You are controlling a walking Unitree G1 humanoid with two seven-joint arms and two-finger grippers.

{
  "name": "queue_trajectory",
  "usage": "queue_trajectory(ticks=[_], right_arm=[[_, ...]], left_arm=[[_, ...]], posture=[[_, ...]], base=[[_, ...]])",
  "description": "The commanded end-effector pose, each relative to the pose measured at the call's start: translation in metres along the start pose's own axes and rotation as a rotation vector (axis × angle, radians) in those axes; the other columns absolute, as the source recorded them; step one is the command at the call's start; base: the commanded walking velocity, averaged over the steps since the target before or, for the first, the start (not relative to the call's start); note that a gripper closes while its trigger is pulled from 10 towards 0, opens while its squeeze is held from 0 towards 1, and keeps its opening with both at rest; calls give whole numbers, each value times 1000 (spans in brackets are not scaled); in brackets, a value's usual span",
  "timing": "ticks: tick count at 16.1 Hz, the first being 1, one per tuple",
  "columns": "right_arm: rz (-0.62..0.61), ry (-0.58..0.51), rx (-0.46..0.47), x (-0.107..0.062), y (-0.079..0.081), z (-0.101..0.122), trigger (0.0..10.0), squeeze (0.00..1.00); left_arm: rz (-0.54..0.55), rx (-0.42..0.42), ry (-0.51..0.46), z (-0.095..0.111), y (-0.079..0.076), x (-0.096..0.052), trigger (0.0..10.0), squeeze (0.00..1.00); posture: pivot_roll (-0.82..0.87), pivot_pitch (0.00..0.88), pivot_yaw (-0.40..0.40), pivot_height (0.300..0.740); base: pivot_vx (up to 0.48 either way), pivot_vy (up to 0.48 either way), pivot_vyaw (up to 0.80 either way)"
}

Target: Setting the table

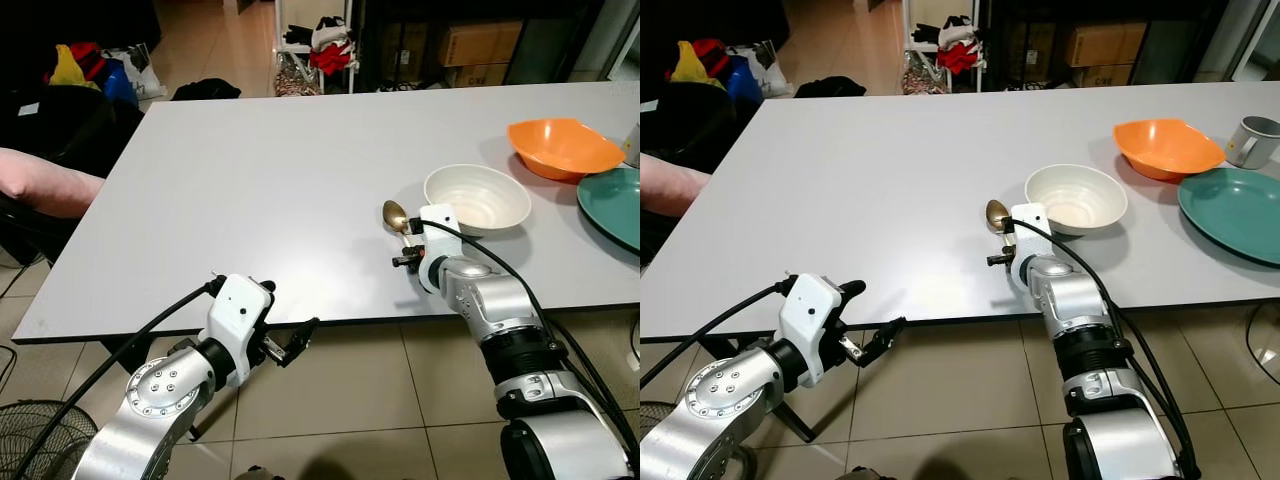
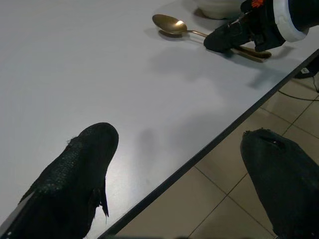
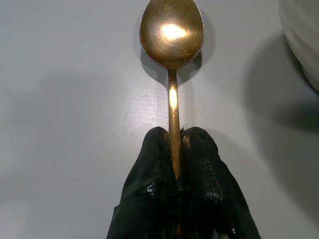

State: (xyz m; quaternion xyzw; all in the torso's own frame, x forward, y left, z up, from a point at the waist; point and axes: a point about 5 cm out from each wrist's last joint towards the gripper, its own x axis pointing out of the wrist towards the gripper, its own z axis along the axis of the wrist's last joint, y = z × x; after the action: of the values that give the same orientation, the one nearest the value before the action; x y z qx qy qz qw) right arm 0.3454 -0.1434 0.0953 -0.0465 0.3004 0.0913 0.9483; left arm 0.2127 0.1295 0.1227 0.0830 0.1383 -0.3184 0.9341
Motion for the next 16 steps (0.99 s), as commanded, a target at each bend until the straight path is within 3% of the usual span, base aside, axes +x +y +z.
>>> queue_trajectory(ticks=[1, 10, 11, 12, 13, 14, 16], right_arm=[[6, 20, 11, 1, 2, -1, 10000, 0], [1, 42, 29, 2, 2, -2, 10000, 0], [0, 43, 29, 2, 2, -2, 10000, 235], [-1, 44, 30, 2, 2, -2, 10000, 639], [-2, 44, 32, 2, 2, -2, 10000, 937], [-3, 42, 35, 1, 2, -1, 10000, 1000], [-4, 31, 44, 0, 2, 1, 10000, 1000]], left_arm=[[-11, 11, 0, 2, 0, -1, 10000, 0], [-26, 15, 4, 2, -2, -1, 10000, 0], [-29, 15, 5, 2, -3, -1, 10000, 0], [-33, 14, 4, 3, -3, -1, 10000, 0], [-37, 11, 1, 3, -3, -1, 10000, 0], [-38, 10, 0, 4, -3, -1, 10000, 0], [-40, 9, 0, 4, -4, -1, 10000, 0]], posture=[[-60, 0, 67, 740], [-61, 0, 69, 740], [-61, 0, 69, 740], [-61, 0, 69, 740], [-61, 0, 70, 740], [-62, 0, 70, 740], [-62, 0, 70, 740]], base=[[0, 0, 0], [0, 0, 0], [0, 0, 0], [0, 0, 0], [0, 0, 0], [0, 0, 0], [0, 0, 0]])
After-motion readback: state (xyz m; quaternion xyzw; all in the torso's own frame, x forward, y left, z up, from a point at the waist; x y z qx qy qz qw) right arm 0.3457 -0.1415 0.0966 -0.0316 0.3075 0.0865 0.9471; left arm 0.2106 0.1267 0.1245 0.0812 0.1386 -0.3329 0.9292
